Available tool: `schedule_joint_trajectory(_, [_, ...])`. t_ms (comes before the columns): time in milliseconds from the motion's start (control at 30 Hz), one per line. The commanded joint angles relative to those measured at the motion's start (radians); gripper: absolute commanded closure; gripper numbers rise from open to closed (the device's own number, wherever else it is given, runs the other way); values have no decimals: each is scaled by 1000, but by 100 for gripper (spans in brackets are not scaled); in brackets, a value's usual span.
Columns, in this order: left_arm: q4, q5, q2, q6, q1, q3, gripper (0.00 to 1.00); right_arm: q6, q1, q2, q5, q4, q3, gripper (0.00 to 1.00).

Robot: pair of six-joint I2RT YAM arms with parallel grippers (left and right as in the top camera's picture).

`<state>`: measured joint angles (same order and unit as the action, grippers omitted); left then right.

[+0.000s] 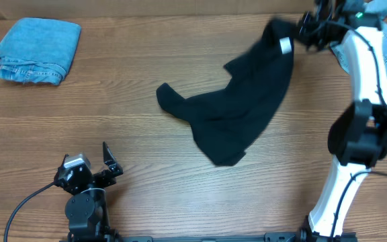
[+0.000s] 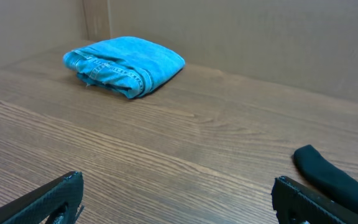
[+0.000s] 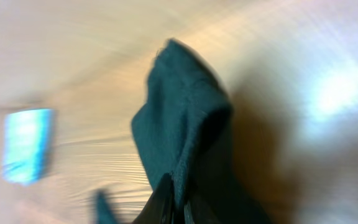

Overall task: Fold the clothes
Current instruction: 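Lift the black shirt and lay it flat across the table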

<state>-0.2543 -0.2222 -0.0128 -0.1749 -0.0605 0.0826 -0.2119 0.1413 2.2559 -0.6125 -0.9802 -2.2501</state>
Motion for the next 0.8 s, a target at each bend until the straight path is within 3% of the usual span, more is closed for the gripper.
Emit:
schedule_joint_trajectory(0, [3,-21,8,18,1,-4,0,89,-10,-220,-247,14,-167,96])
schedule_joint_trajectory(367, [3,-20,8,18,1,-4,0,163,-9,-466,-275,34,-245,96])
schedule_joint_trajectory(467, [3,-20,8,18,1,-3,0,59,-9,-468,-294,49,-244,96])
schedule_joint_trajectory(600, [3,-20,8,18,1,-3,0,63,-52,-464,-485,62,-243,96])
schedule_joint_trajectory(767, [3,-20,8,18,1,-3,0,63,-196,-464,-515,98,-243,96])
